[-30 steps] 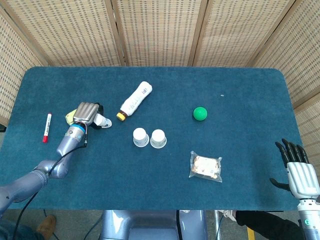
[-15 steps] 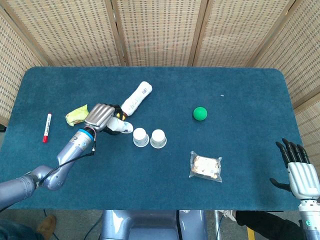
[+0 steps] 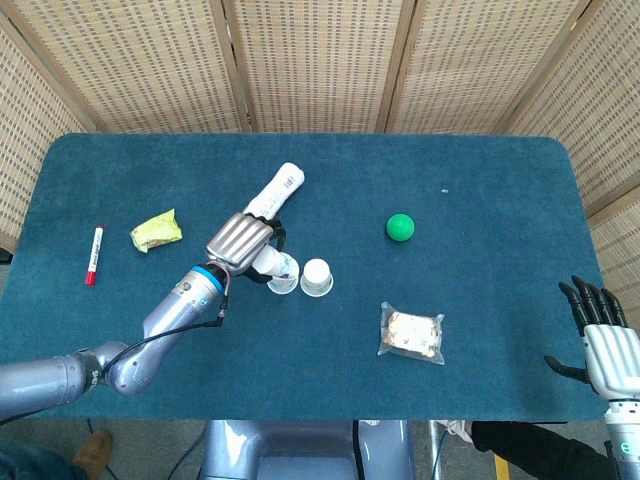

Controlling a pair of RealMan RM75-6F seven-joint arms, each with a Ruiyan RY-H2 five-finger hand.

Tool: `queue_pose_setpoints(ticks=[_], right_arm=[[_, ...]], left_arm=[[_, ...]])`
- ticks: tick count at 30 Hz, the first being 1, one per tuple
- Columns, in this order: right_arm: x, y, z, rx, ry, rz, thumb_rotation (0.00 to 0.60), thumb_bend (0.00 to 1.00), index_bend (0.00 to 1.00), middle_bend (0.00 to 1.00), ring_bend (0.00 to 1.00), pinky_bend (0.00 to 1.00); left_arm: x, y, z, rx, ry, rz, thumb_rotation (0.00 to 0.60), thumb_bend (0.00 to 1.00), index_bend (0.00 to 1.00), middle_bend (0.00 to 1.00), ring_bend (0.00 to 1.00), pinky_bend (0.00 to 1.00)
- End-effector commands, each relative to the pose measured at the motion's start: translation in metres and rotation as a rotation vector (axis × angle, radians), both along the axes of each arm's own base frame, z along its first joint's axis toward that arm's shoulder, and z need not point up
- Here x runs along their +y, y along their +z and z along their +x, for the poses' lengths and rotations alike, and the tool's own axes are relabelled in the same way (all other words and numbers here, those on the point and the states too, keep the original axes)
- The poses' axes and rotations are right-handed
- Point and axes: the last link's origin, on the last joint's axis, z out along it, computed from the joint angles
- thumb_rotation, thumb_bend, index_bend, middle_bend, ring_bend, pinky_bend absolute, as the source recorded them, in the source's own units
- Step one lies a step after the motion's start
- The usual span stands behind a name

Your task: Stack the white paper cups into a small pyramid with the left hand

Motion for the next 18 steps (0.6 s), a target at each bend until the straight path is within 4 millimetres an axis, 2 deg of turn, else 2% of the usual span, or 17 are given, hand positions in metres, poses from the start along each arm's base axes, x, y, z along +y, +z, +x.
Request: queue_pose_setpoints(ticks=[1, 14, 16, 18], right_arm=[[-0.001, 0.000, -0.001, -0.002, -0.001, 0.002, 0.600, 0.00, 0.00, 0.00, 0.00, 0.00], [-0.002, 0.001, -0.003, -0.008, -0.011, 0.004, 0.600, 0.00, 0.00, 0.00, 0.00, 0.00], [-0.002, 0.001, -0.003, -0.008, -0.012, 0.004, 0.600, 0.00, 0.00, 0.00, 0.00, 0.00], [-0.002, 0.001, -0.003, -0.008, -0.012, 0.004, 0.600, 0.00, 0.00, 0.00, 0.00, 0.00]], left_arm=[[0.006, -0.020, 0.014, 0.017, 0.027, -0.007, 0.600, 0.15, 0.50, 0.36, 0.41, 0.38], [0.013, -0.032, 0.025, 0.014, 0.062, -0.005, 0.600, 0.13, 0.47, 0.33, 0.38, 0.36], [0.013, -0.033, 0.025, 0.017, 0.064, -0.011, 0.600, 0.13, 0.44, 0.30, 0.35, 0.34], [0.012, -0.035, 0.026, 0.018, 0.074, -0.032, 0.600, 0.10, 0.38, 0.21, 0.26, 0.29]])
